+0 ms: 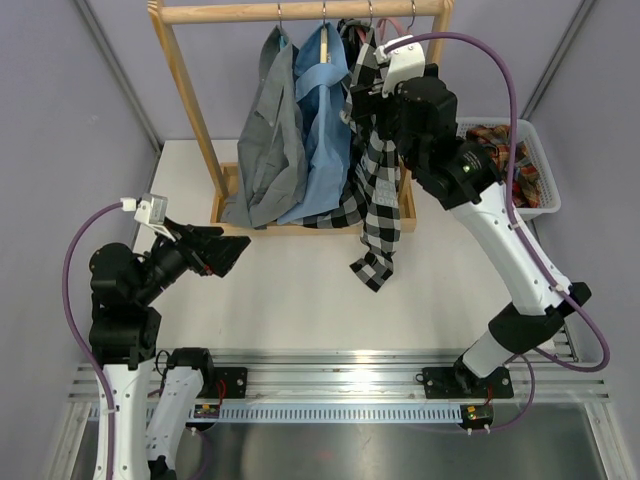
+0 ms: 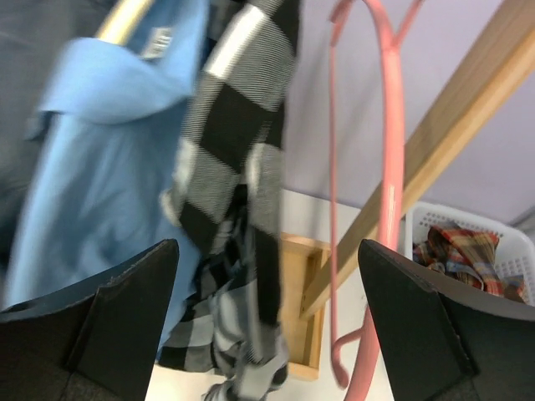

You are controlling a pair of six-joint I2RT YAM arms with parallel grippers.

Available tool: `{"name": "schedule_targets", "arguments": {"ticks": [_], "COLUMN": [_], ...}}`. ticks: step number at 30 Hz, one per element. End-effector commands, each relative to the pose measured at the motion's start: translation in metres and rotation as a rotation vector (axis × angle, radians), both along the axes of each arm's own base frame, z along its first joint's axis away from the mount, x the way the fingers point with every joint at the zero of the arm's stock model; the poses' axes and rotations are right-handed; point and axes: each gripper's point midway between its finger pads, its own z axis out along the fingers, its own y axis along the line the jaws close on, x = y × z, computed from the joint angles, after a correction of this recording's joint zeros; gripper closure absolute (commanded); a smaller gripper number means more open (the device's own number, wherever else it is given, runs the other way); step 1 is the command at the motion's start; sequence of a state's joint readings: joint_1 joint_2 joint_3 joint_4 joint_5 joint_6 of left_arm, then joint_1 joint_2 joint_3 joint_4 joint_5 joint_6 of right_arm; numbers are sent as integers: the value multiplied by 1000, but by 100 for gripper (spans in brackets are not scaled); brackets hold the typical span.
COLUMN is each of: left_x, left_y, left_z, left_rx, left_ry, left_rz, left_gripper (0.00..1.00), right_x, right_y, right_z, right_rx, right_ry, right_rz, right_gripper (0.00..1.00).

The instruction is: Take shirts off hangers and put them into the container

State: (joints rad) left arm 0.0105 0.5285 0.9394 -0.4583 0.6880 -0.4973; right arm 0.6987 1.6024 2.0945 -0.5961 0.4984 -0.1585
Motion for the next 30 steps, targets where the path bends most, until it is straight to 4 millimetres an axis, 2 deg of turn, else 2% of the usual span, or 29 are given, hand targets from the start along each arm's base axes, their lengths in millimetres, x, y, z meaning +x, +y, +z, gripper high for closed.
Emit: {"name": "schedule_targets", "arguments": {"ticks": [1,5,7,10,12,13,15,18,23,30], "left_x": [-5,-5,-4,-3,-3,-2,-1,0,0,-3], "left_y": [-2,-2,-2,-2,-2,-2,-3,-3,-5,-3], "left_z": [4,2,2,1,1,1,0,-1,-1,-1], "left_rx": [3,6,6,5,6,6,2,-7,-16,1], "left_ry": [-31,-26,-26,-22,-23,-25,-20,-17,-15,-18], "left_rz": [-19,-15,-16,-15,-16,-16,-20,-25,-34,-22], "left_gripper": [1,1,1,1,1,1,1,1,1,1], "right_x": [26,42,41,34,28,22,12,5,8,21], "right_y": [-11,-13,-9,-9,-11,-16,-23,-26,-17,4], "right_z": [-9,-34,-36,-30,-26,-15,-8,0,1,-9], "right_rx": [46,42,51,73,80,95,106,116,106,101], "right_ry": [30,84,92,83,73,46,29,6,16,53], "right_rz": [-2,10,30,46,54,50,54,59,95,157], "right_gripper": [4,6,7,11,10,9,7,7,9,19]}}
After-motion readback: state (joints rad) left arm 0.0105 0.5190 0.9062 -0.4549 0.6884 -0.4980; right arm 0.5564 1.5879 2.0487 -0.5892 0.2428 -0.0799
